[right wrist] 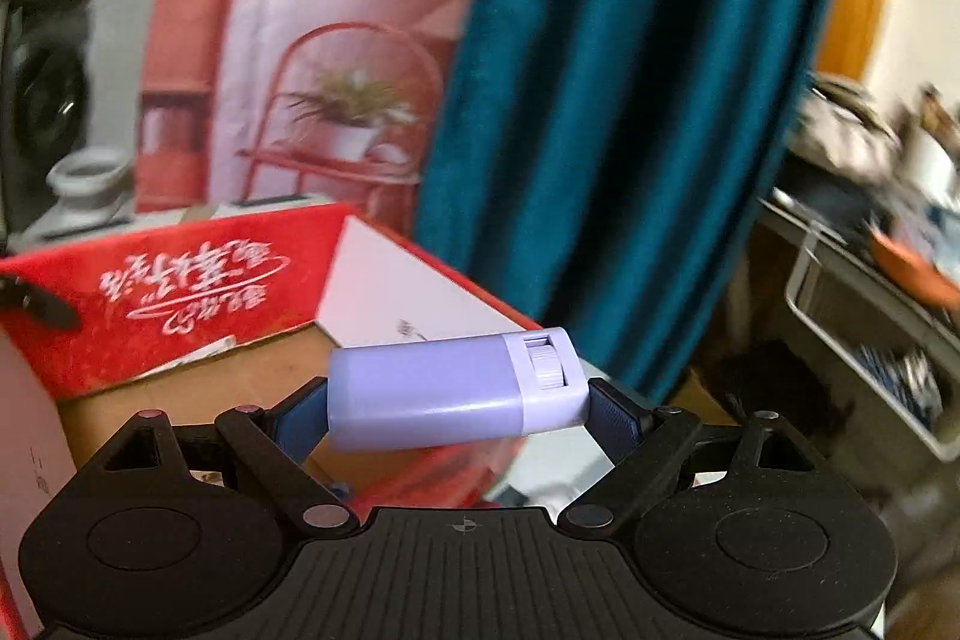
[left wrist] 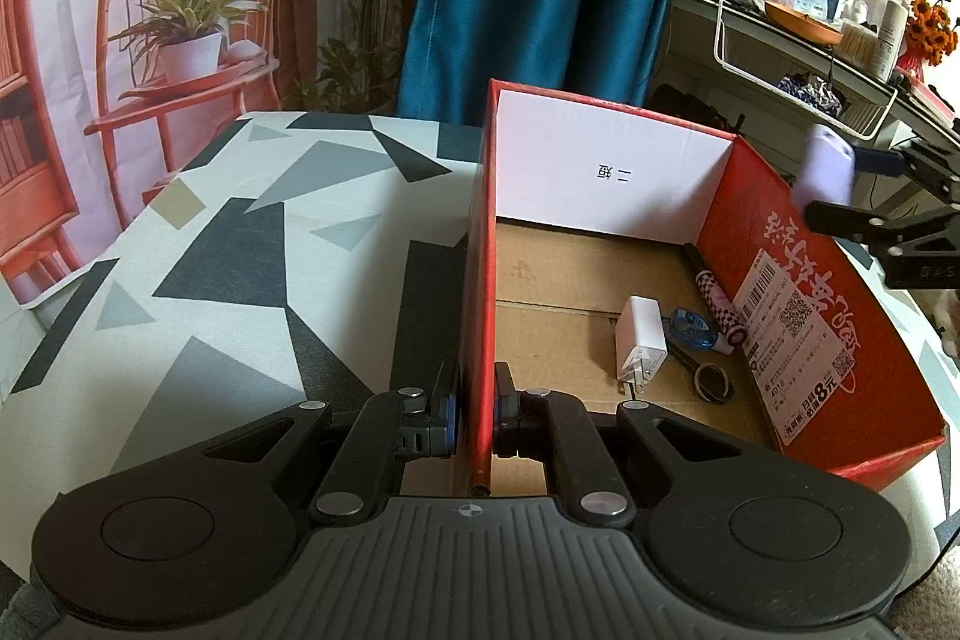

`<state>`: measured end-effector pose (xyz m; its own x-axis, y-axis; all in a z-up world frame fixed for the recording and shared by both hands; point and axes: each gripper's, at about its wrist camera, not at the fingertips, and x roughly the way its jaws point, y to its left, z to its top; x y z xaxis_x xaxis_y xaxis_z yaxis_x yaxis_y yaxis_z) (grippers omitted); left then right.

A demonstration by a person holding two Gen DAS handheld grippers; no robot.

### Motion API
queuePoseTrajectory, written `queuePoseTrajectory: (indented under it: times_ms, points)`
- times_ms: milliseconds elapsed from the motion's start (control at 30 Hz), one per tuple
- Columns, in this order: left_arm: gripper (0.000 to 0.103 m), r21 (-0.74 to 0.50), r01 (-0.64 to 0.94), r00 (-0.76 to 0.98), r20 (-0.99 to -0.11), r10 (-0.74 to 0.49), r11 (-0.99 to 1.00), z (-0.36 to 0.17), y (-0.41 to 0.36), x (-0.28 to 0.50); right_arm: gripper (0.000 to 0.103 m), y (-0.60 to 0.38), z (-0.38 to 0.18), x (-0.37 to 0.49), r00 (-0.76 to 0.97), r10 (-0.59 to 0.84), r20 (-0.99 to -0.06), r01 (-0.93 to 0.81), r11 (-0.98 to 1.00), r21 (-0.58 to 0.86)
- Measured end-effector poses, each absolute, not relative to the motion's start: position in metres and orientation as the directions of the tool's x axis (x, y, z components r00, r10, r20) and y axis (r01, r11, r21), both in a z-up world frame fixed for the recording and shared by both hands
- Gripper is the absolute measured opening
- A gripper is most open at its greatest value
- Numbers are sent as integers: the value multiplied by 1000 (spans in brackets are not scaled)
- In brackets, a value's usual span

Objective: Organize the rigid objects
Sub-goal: 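Carry the lavender case into the red box and release it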

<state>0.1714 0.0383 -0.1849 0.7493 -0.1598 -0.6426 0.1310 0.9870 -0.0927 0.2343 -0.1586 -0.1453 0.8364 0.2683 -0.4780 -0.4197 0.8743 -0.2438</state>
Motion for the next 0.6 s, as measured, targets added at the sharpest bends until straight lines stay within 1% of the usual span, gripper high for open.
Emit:
queuePoseTrajectory:
  times_ms: [67, 200, 600]
  points:
    - [11, -91, 132, 750, -642, -159, 987, -185, 38, 172, 86, -146, -145, 240, 821, 283, -497, -450, 855, -257]
    - [11, -89, 133, 750, -642, -159, 987, -185, 37, 172, 86, -129, -159, 245, 773, 284, -567, -507, 814, -283]
    - [11, -91, 132, 751, -641, -160, 987, -185, 37, 171, 88, -116, -172, 232, 783, 272, -560, -516, 786, -340]
